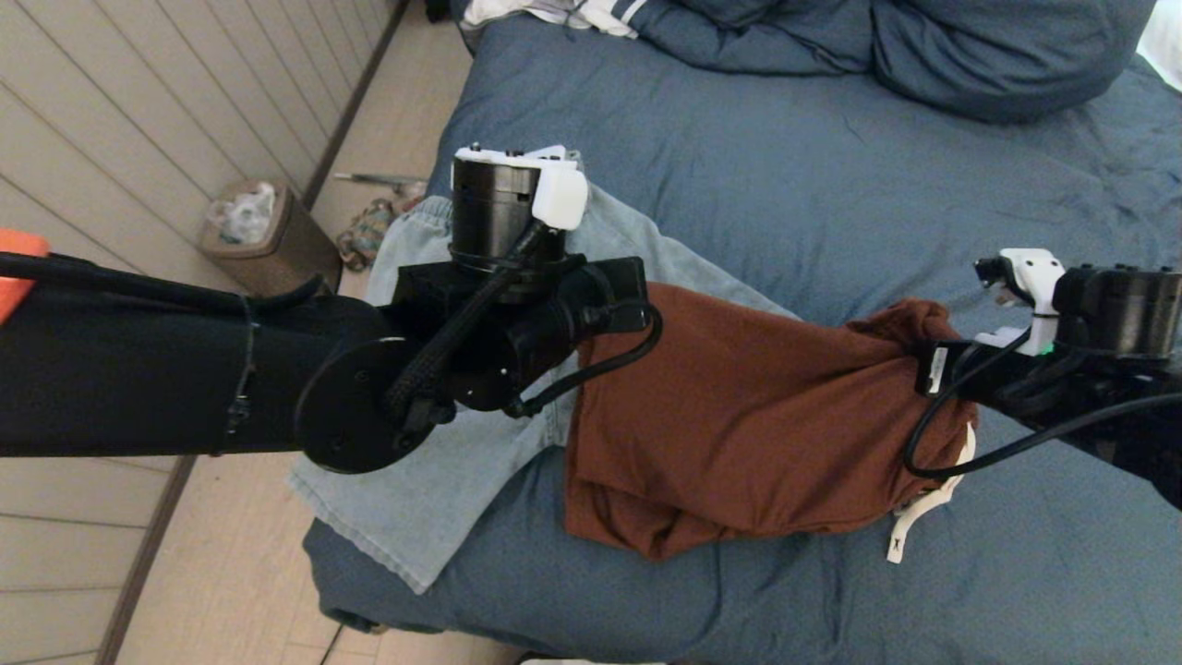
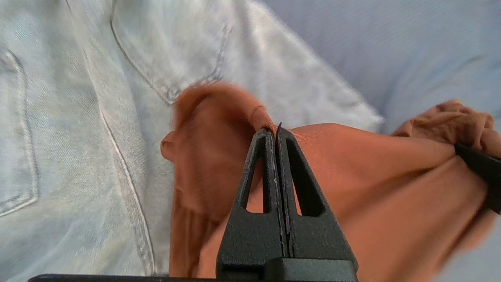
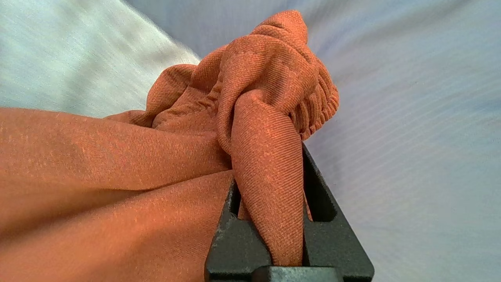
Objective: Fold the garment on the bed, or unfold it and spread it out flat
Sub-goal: Unford the brown shorts
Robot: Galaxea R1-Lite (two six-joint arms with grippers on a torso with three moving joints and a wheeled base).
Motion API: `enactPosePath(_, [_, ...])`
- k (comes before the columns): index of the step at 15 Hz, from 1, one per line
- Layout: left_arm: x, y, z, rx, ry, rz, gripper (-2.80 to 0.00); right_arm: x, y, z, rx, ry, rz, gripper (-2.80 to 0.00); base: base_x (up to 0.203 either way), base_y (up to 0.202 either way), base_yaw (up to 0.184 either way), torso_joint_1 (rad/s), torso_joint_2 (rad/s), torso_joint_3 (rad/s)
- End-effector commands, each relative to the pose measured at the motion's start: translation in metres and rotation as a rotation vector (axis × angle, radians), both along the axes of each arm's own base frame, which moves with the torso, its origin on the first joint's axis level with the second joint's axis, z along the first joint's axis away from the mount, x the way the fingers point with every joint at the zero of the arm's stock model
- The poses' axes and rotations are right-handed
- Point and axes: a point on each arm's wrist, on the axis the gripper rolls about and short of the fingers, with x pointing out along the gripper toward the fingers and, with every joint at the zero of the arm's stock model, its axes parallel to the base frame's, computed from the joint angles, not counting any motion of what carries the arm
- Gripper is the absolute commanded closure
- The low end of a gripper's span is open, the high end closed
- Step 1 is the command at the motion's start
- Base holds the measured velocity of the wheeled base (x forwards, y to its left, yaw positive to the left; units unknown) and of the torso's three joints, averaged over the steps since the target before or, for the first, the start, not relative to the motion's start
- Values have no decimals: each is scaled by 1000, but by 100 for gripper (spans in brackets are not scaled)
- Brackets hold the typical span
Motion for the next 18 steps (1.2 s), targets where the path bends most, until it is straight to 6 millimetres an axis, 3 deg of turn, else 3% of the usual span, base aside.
enactPosePath(1, [-28,22,34,-63,-54,-18,0,-39,0,35,-2,-134,1,0,0,0,0,0,0,0])
enactPosePath(7, [-83,64,81,-90,-134,-30,0,-114,1,76,0,-252,63,0,0,0,0,0,0,0])
enactPosePath(12, [-111,98,104,-112,-196,-31,0,-175,15,106,22,-266,228,0,0,0,0,0,0,0])
enactPosePath(14, [-125,107,105,-115,-197,-57,0,-189,18,111,29,-242,287,0,0,0,0,0,0,0])
enactPosePath(18, [-151,124,119,-135,-207,-121,0,-197,29,110,41,-210,429,0,0,0,0,0,0,0])
